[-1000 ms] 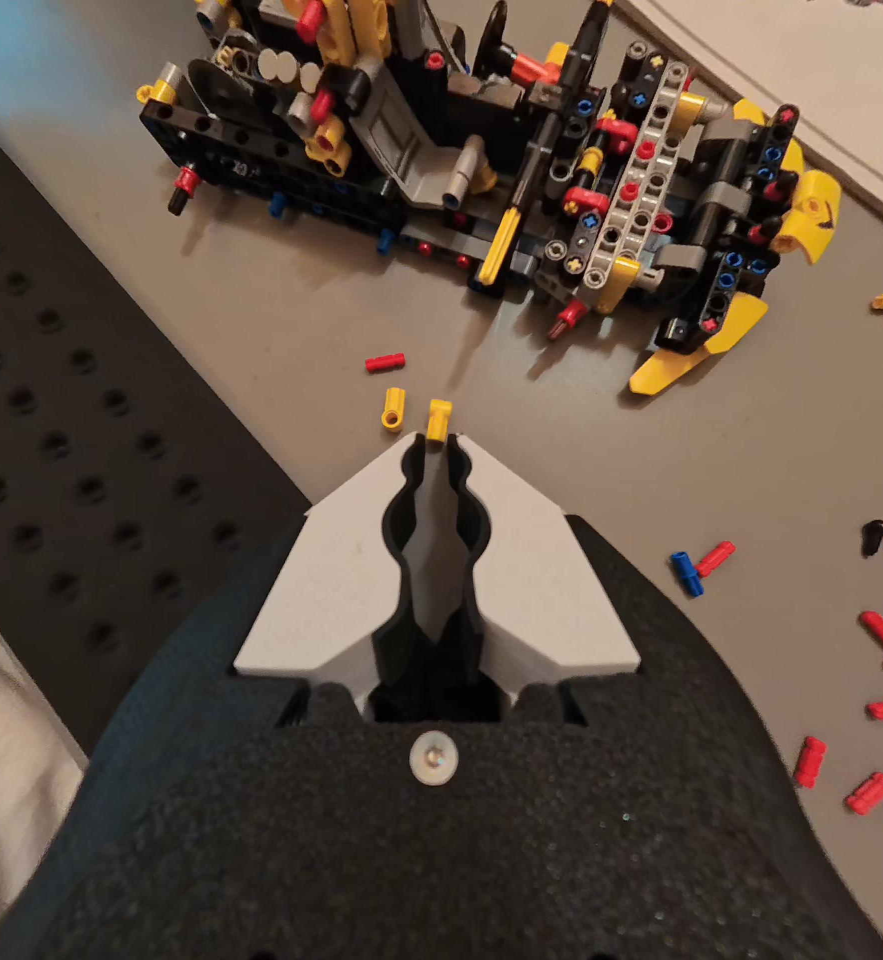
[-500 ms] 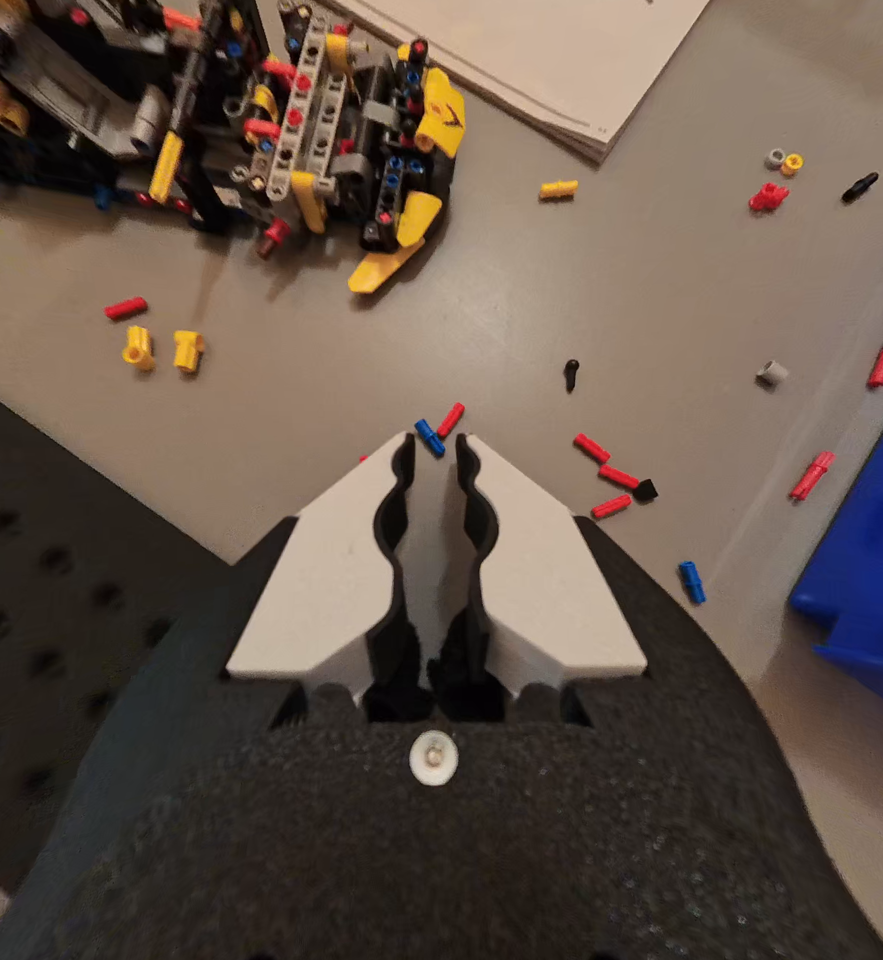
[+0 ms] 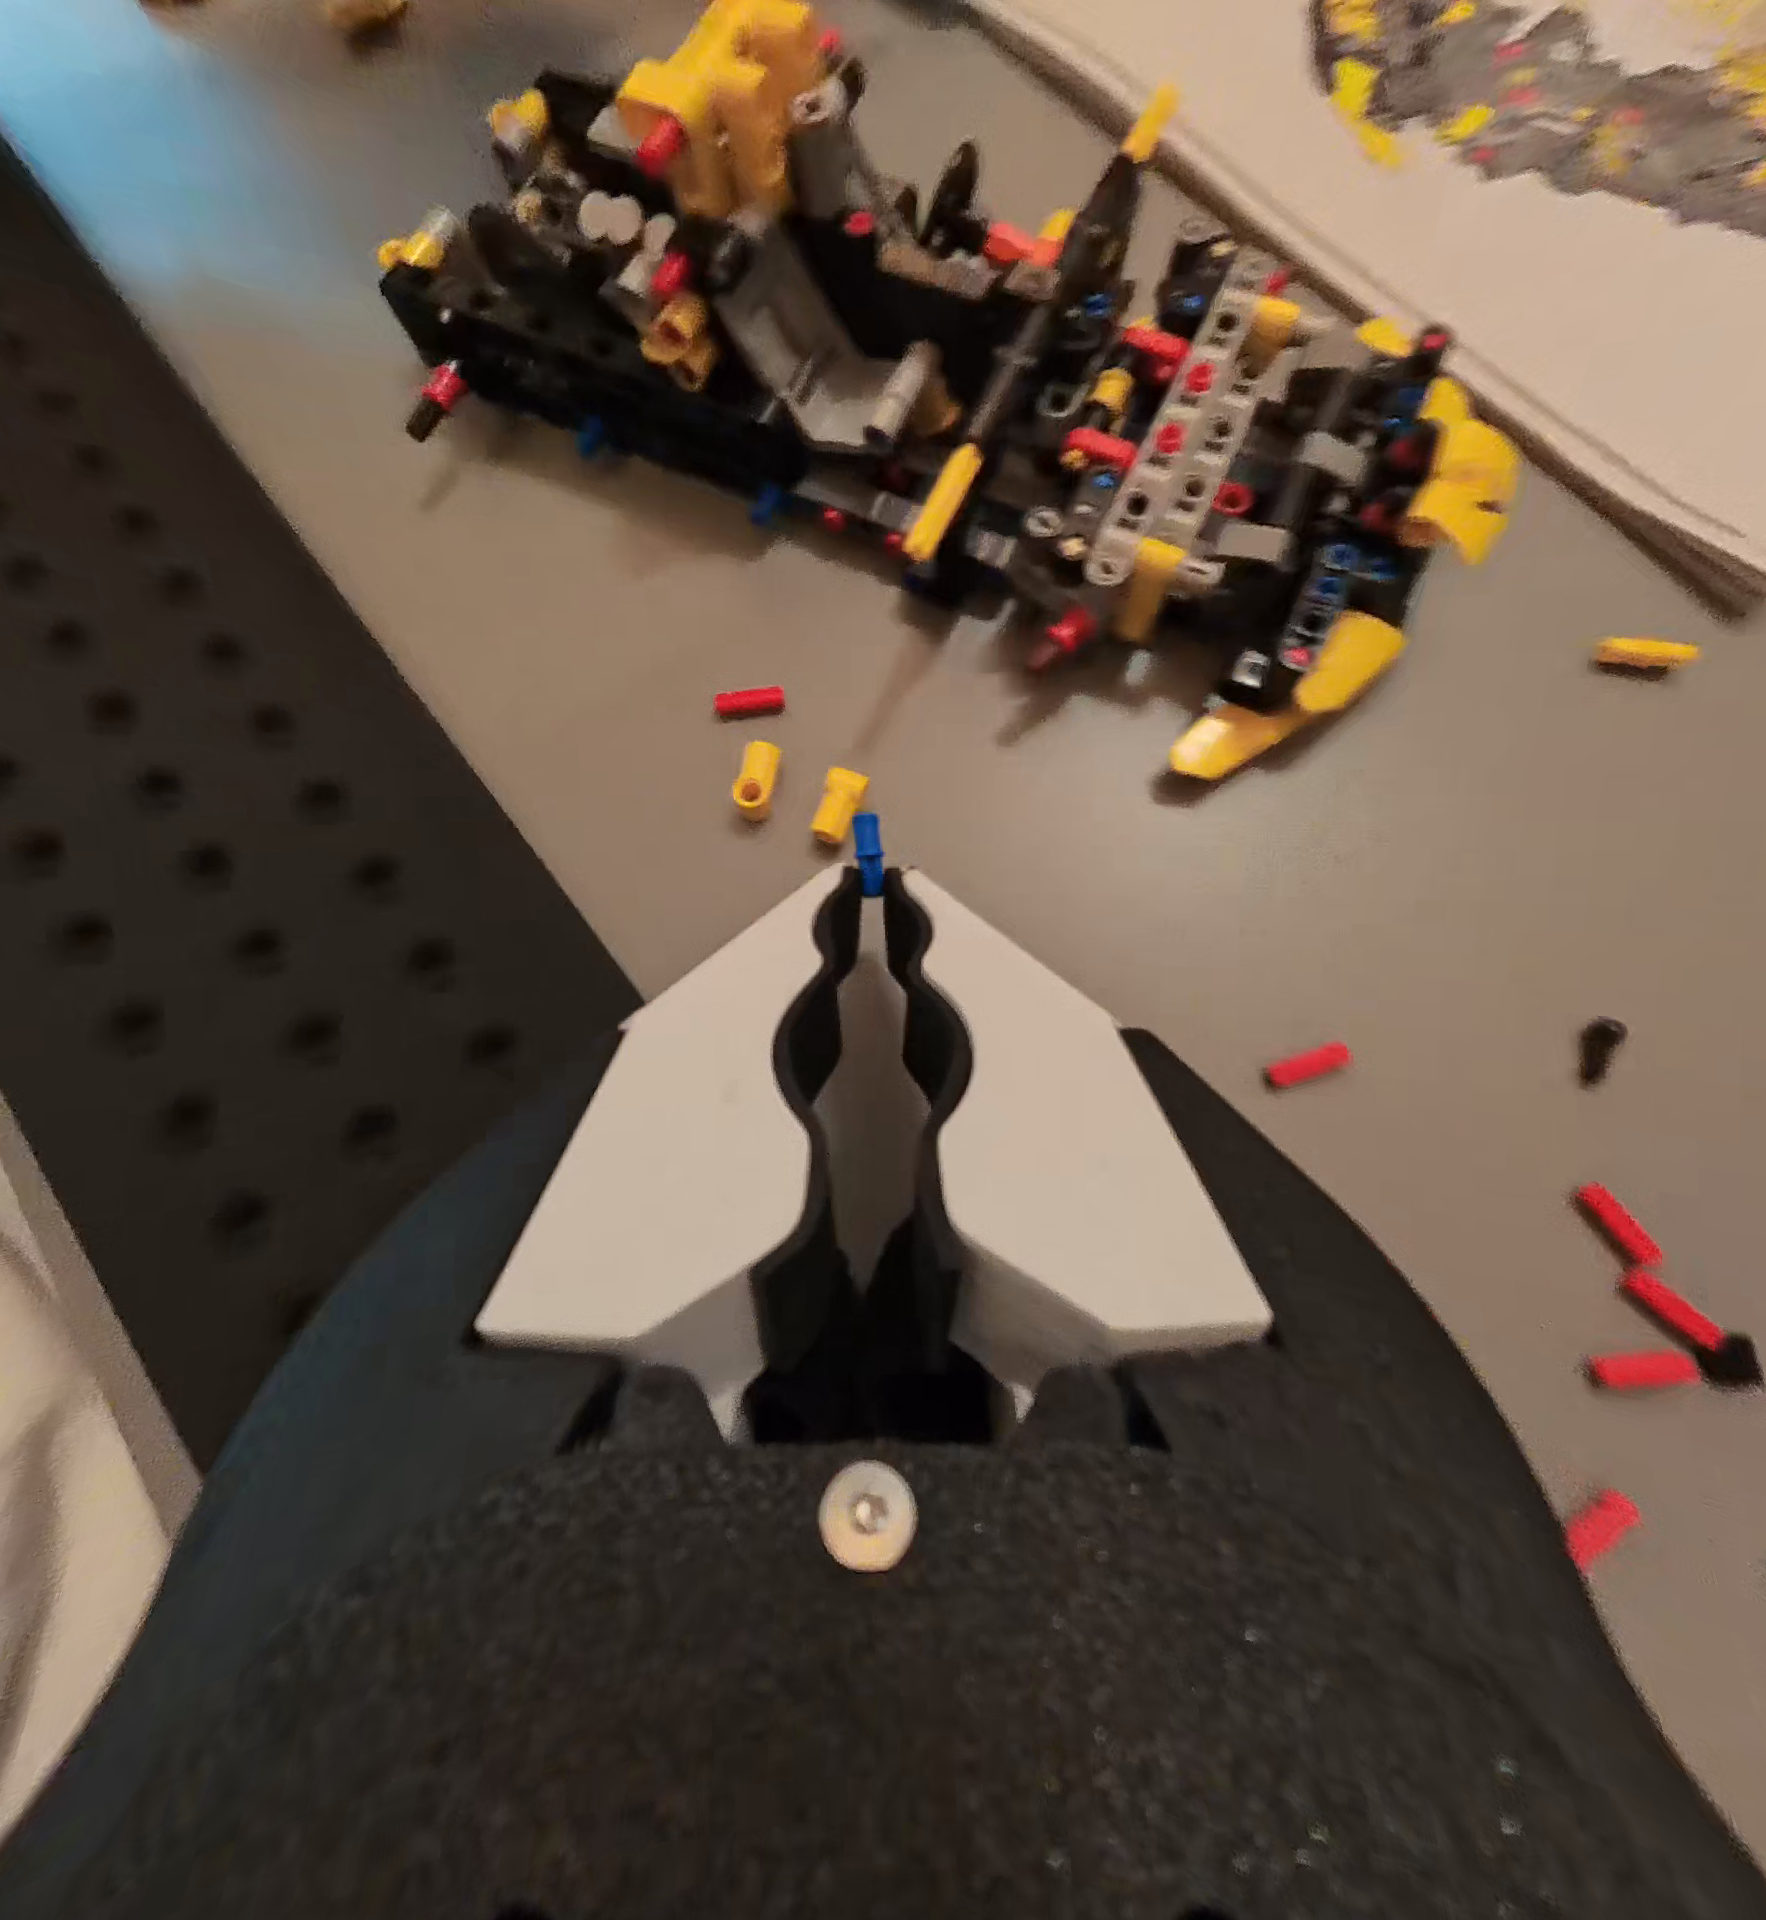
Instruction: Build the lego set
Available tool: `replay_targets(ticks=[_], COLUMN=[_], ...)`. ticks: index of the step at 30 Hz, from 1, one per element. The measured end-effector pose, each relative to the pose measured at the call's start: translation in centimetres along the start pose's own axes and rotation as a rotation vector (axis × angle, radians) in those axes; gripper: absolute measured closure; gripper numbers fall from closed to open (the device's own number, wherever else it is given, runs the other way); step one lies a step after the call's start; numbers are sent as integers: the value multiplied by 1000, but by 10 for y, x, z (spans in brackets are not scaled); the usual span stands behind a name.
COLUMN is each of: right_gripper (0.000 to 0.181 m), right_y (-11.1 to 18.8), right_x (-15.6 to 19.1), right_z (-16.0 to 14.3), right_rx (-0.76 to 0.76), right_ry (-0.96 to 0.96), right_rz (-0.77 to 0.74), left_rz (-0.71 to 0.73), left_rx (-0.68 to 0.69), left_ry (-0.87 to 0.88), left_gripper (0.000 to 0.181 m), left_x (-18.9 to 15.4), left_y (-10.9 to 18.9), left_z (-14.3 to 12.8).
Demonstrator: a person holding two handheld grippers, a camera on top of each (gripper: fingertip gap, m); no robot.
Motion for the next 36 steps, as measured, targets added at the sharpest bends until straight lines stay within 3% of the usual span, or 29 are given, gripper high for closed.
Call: replay_targets(ticks=[1,4,9,12,15,17,19,23,30,34,36], right_gripper=[178,177,167,168,168,165,157,159,177,177,177], right_y=[-6,-15,-6,30,75,88,91,87,81,60,37], right_x=[2,-1,-10,-54,-111,-128,-136,-141,-138,-90,-54], right_z=[-1,-9,-10,-18,-50,-71,-84,-97,-103,-43,-19], right_rx=[21,108,69,-23,-47,-52,-37,-5,37,-102,-78], right_ry=[16,19,-19,-25,-72,-137,-187,-218,-244,-168,-67], right_rz=[0,-5,-16,-278,-571,-618,-616,-597,-531,-317,-191], left_rz=[1,3,-2,-1,-11,-13,-11,-4,-4,-3,-3], left_rx=[0,-6,-16,-14,-13,-9,-5,0,2,8,11], left_ry=[-1,0,3,-2,2,-4,-10,-6,2,-5,-6], left_gripper=[154,154,154,154,154,154,154,154,154,154,154], left_x=[0,1,-1,-1,-3,-4,-5,-3,-1,-2,-2], left_y=[0,1,4,4,3,2,2,1,0,-1,-1], left_z=[0,1,4,4,4,3,2,1,-1,-2,-2])
Point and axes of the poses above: each gripper's, where its closed fingertips meet, y back along the fingers, z out of its top, x = y × z across the jaws, the point moved 2 cm from there along y, back along the fingers, and after that the axes turned 5 degrees about y, right-handed, at the moved point
